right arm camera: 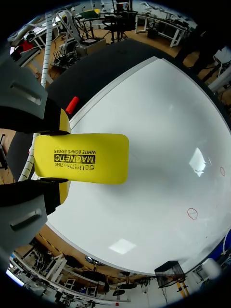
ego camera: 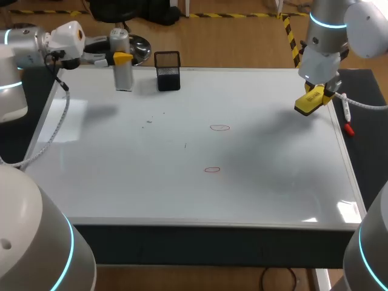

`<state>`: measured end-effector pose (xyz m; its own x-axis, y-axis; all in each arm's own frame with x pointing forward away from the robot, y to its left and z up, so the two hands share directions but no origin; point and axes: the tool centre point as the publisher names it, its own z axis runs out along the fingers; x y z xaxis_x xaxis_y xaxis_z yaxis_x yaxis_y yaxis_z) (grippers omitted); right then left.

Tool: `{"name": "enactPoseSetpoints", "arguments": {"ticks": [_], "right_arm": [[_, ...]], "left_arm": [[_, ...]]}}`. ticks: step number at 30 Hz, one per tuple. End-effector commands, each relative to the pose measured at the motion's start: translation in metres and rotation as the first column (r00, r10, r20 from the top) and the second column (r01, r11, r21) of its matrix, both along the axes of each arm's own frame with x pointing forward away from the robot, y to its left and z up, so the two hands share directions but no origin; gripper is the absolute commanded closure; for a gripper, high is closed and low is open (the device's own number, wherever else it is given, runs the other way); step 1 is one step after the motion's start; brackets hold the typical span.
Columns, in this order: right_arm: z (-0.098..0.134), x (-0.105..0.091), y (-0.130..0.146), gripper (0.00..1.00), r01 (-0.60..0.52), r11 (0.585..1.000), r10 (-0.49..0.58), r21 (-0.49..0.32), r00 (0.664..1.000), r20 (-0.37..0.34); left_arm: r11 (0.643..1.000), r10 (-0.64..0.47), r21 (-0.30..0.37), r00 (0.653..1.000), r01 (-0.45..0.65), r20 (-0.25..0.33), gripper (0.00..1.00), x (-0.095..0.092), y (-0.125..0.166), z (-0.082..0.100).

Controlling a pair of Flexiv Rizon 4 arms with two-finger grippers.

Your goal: Pick up the inspection probe, press it on each red-marked spot on the whiteboard one by one, put down the probe, pick up the eraser, and wipe off all the red marks.

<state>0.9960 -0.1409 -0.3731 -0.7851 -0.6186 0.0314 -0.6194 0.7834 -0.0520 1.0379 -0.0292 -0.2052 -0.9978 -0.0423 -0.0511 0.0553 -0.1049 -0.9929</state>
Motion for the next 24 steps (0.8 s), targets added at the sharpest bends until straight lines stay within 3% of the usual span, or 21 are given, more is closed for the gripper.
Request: {"name": "enactPoseSetpoints", "arguments": {"ticks": [1, 15, 24], "right_arm": [[0.001, 0.0, 0.0, 1.0, -0.001, 1.0, 0.001, -0.002, 1.0, -0.001], [0.001, 0.0, 0.0, 1.0, -0.001, 1.0, 0.001, -0.002, 1.0, -0.001], [0.001, 0.0, 0.0, 1.0, -0.001, 1.0, 0.001, -0.002, 1.0, -0.001]], "left_arm": [[0.998, -0.056, -0.001, 0.998, 0.056, 0.022, 1.0, -0.006, -0.023, 0.008], [0.972, -0.225, -0.051, 0.971, 0.23, 0.08, 1.0, -0.05, -0.119, 0.033], [0.951, -0.299, -0.055, 0.952, 0.303, 0.071, 1.0, -0.08, -0.174, 0.027]]}}
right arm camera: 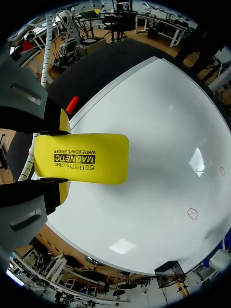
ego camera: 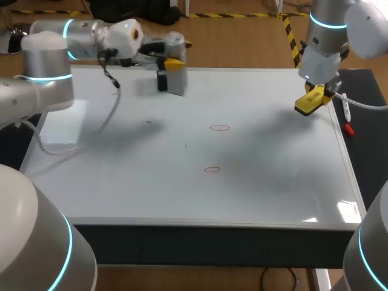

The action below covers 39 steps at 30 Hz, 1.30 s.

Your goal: Pick up the inspection probe, press it on each red-marked spot on the whiteboard one by one, put down the probe, pick up the eraser, and wipe off all the red marks.

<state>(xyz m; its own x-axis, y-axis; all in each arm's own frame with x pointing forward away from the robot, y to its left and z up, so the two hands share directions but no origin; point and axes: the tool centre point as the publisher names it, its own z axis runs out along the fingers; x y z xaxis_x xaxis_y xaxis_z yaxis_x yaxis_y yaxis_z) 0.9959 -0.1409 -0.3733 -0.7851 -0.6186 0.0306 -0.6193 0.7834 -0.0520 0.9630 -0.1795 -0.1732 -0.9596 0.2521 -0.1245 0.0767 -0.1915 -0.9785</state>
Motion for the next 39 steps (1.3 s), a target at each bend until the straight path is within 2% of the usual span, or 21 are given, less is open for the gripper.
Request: {"name": "enactPoseSetpoints", "arguments": {"ticks": [1, 4, 9, 20, 39], "right_arm": [[0.001, 0.0, 0.0, 1.0, -0.001, 1.0, 0.001, -0.003, 1.0, -0.001], [0.001, 0.0, 0.0, 1.0, -0.001, 1.0, 0.001, -0.003, 1.0, -0.001], [0.001, 0.0, 0.0, 1.0, -0.001, 1.0, 0.001, -0.003, 1.0, -0.001], [0.001, 0.0, 0.0, 1.0, -0.001, 1.0, 0.001, -0.003, 1.0, -0.001], [0.001, 0.0, 0.0, 1.0, -0.001, 1.0, 0.001, -0.003, 1.0, -0.001]], "left_arm": [[1.0, -0.007, -0.006, 1.0, 0.007, -0.018, 1.0, -0.006, -0.029, -0.007], [1.0, -0.016, -0.005, 0.999, 0.016, -0.034, 1.0, -0.01, -0.041, -0.015], [1.0, 0.004, 0.013, 1.0, -0.004, -0.025, 1.0, -0.013, -0.056, -0.026], [0.998, 0.069, 0.018, 0.993, -0.067, -0.094, 1.0, -0.012, -0.074, -0.057], [0.995, 0.101, 0.029, 0.985, -0.098, -0.139, 1.0, -0.013, -0.103, -0.086]]}}
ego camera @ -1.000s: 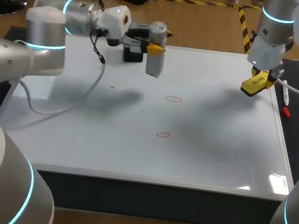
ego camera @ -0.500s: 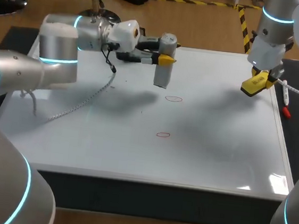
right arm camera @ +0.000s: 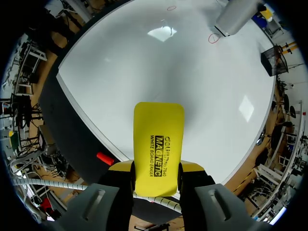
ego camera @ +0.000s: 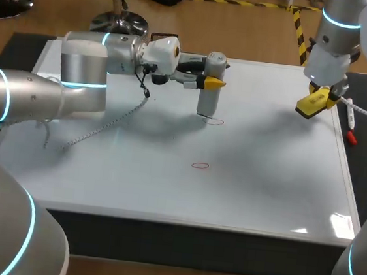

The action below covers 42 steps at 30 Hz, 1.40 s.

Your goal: Pick up the inspection probe, press it on each red-marked spot on the whiteboard one by one, put down the probe, pick up the eraser, and wipe off all the red marks.

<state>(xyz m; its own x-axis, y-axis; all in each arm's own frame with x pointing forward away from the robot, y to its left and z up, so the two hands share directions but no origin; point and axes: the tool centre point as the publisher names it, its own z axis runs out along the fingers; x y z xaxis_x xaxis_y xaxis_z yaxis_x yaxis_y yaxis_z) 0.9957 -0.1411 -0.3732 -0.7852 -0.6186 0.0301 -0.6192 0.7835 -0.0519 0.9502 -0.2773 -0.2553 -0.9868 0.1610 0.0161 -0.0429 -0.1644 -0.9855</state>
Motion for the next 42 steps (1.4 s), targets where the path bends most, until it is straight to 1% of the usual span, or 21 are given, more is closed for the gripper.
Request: {"name": "enactPoseSetpoints", "arguments": {"ticks": [1, 4, 5, 15, 20, 29, 31, 42], "right_arm": [[0.001, 0.001, 0.0, 1.0, -0.001, 1.0, 0.001, -0.003, 1.0, -0.002], [0.001, 0.001, 0.0, 1.0, -0.001, 1.0, 0.001, -0.003, 1.0, -0.002], [0.001, 0.001, 0.0, 1.0, -0.001, 1.0, 0.001, -0.003, 1.0, -0.002], [0.001, 0.001, 0.0, 1.0, -0.001, 1.0, 0.001, -0.003, 1.0, -0.002], [0.001, 0.001, 0.0, 1.0, -0.001, 1.0, 0.001, -0.003, 1.0, -0.002], [0.001, 0.001, 0.0, 1.0, -0.001, 1.0, 0.001, -0.003, 1.0, -0.002], [0.001, 0.001, 0.0, 1.0, -0.001, 1.0, 0.001, -0.003, 1.0, -0.002], [0.001, 0.001, 0.0, 1.0, -0.001, 1.0, 0.001, -0.003, 1.0, -0.002]], "left_arm": [[1.0, 0.007, -0.002, 1.0, -0.007, -0.002, 1.0, 0.0, -0.006, -0.005], [1.0, 0.018, -0.001, 1.0, -0.018, -0.007, 1.0, 0.0, -0.008, -0.009], [0.999, 0.031, 0.009, 0.999, -0.031, -0.006, 1.0, 0.0, -0.008, -0.01], [0.999, 0.051, -0.013, 0.998, -0.052, -0.03, 1.0, -0.001, -0.012, -0.019], [0.998, 0.053, -0.014, 0.998, -0.053, -0.032, 1.0, -0.002, -0.012, -0.023], [0.999, 0.05, 0.015, 0.998, -0.05, -0.024, 1.0, -0.001, -0.002, -0.031], [0.998, 0.052, 0.032, 0.998, -0.051, -0.019, 1.0, -0.002, 0.0, -0.031], [0.998, 0.051, 0.038, 0.999, -0.05, -0.015, 1.0, -0.003, 0.003, -0.031]]}}
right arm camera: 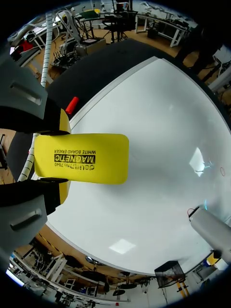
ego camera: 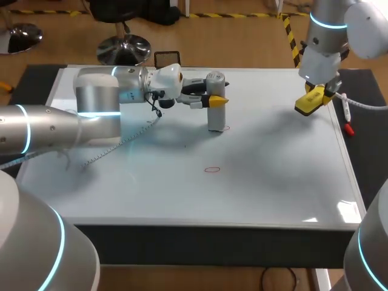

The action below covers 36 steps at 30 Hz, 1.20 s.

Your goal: Pick up the inspection probe, press it on each red-marked spot on the whiteboard one by one, put down the probe, pick up the eraser, and wipe off all the red marks.

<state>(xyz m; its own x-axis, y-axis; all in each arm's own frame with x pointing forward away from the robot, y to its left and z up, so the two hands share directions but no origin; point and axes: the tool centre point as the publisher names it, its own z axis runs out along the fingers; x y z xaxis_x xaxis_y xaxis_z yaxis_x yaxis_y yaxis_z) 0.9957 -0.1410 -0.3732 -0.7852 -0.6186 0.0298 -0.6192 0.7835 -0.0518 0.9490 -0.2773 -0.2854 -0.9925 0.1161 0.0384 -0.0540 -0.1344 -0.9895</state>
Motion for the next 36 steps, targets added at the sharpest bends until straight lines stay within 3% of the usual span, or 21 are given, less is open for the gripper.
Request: {"name": "enactPoseSetpoints", "arguments": {"ticks": [1, 6, 21, 28, 36], "right_arm": [[0.001, 0.001, 0.0, 1.0, -0.001, 1.0, 0.001, -0.004, 1.0, -0.002], [0.001, 0.001, 0.0, 1.0, -0.001, 1.0, 0.001, -0.004, 1.0, -0.002], [0.001, 0.001, 0.0, 1.0, -0.001, 1.0, 0.001, -0.004, 1.0, -0.002], [0.001, 0.001, 0.0, 1.0, -0.001, 1.0, 0.001, -0.004, 1.0, -0.002], [0.001, 0.001, 0.0, 1.0, -0.001, 1.0, 0.001, -0.004, 1.0, -0.002]], "left_arm": [[1.0, 0.007, 0.006, 1.0, -0.007, 0.002, 1.0, -0.001, 0.004, -0.001], [1.0, 0.012, 0.003, 1.0, -0.012, 0.008, 1.0, -0.001, 0.005, 0.002], [0.999, 0.019, -0.027, 0.997, -0.017, 0.076, 1.0, 0.003, 0.011, 0.041], [0.998, 0.06, -0.033, 0.997, -0.058, 0.054, 1.0, 0.005, 0.037, 0.054], [0.991, 0.136, -0.015, 0.986, -0.135, 0.1, 1.0, 0.018, 0.088, 0.072]]}}
